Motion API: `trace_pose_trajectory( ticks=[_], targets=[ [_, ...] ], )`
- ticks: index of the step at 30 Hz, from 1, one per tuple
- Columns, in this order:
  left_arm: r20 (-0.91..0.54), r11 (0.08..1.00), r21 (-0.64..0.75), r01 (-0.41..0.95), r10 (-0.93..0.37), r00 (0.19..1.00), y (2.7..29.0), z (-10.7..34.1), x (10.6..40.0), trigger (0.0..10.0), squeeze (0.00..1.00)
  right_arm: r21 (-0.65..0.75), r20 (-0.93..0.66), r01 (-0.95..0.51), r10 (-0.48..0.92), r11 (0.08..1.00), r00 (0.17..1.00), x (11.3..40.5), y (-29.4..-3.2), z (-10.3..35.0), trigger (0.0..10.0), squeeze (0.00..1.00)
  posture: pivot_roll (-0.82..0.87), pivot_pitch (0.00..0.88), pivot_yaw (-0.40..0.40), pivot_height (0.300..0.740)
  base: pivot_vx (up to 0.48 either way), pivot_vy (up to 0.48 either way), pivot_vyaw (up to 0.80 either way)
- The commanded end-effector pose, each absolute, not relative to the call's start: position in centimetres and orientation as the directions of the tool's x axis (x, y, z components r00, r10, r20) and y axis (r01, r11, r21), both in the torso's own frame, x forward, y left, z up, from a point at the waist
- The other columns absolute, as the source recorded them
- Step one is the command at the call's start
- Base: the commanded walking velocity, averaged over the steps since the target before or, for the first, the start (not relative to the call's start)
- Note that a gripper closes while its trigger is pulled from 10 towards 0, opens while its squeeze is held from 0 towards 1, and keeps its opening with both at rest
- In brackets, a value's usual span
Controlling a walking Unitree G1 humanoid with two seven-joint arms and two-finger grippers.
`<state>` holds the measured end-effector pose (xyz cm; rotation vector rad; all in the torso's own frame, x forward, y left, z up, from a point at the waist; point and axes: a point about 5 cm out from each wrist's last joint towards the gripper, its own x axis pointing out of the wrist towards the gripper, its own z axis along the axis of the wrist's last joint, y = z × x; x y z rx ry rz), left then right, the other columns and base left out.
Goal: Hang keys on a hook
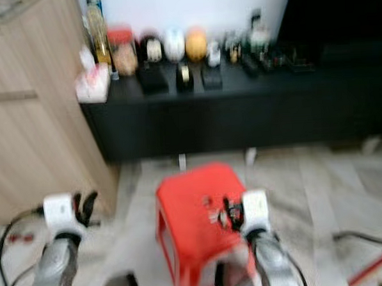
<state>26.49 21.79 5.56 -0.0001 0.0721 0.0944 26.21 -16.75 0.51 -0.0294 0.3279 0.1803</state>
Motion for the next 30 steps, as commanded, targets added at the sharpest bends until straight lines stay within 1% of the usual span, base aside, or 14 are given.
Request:
trace_pose_trajectory(
  ticks=[1, 6, 9, 11, 16, 23, 28, 30],
  targets=[
    [-0.068, 0.997, -0.009, -0.076, 0.076, 0.995, 21.2, 5.7, 26.7, 10.0, 0.00, 0.001, -0.365, -0.172, 0.161, 0.985, 0.917, 25.8, -17.4, -0.2, 10.0, 0.00, -0.11, 0.000, -0.029, 0.577, 0.000, 0.000, 0.00],
    [-0.063, 0.998, -0.017, -0.061, 0.060, 0.996, 20.7, 5.9, 26.9, 10.0, 0.00, 0.012, -0.441, -0.195, 0.180, 0.981, 0.879, 26.2, -17.5, -1.0, 10.0, 0.00, -0.11, 0.000, -0.032, 0.577, 0.000, 0.000, 0.00],
    [-0.061, 0.998, -0.019, -0.056, 0.055, 0.997, 20.6, 6.0, 26.9, 10.0, 0.00, 0.046, -0.455, -0.194, 0.193, 0.980, 0.870, 26.7, -17.2, -1.0, 10.0, 0.00, -0.11, 0.000, -0.034, 0.577, 0.000, 0.000, 0.00],
    [-0.057, 0.998, -0.023, -0.051, 0.050, 0.997, 20.3, 6.1, 27.0, 10.0, 0.00, 0.040, -0.469, -0.186, 0.183, 0.982, 0.864, 26.9, -17.2, -1.2, 10.0, 0.00, -0.11, 0.000, -0.038, 0.577, 0.000, 0.000, 0.00],
    [-0.036, 0.999, -0.029, -0.039, 0.038, 0.999, 19.6, 6.5, 27.0, 10.0, 0.00, 0.068, -0.474, -0.169, 0.181, 0.983, 0.862, 26.7, -16.9, -1.5, 10.0, 0.00, -0.10, 0.000, -0.047, 0.577, 0.000, 0.000, 0.00],
    [-0.034, 0.999, -0.033, -0.037, 0.036, 0.999, 19.4, 6.5, 27.0, 10.0, 0.00, 0.060, -0.468, -0.201, 0.206, 0.978, 0.860, 26.5, -16.8, -1.7, 10.0, 0.00, -0.10, 0.000, -0.056, 0.577, 0.282, 0.000, 0.00],
    [-0.037, 0.998, -0.045, -0.031, 0.029, 0.999, 19.0, 6.4, 27.0, 10.0, 0.00, 0.060, -0.462, -0.194, 0.199, 0.979, 0.864, 26.3, -17.5, -1.7, 10.0, 0.00, -0.12, 0.000, -0.054, 0.577, 0.300, 0.000, 0.00],
    [-0.036, 0.998, -0.053, -0.029, 0.027, 0.999, 18.8, 6.4, 27.0, 10.0, 0.00, 0.068, -0.454, -0.211, 0.218, 0.975, 0.864, 26.2, -17.5, -1.7, 10.0, 0.00, -0.12, 0.000, -0.057, 0.577, 0.311, 0.000, 0.00]
  ],
)
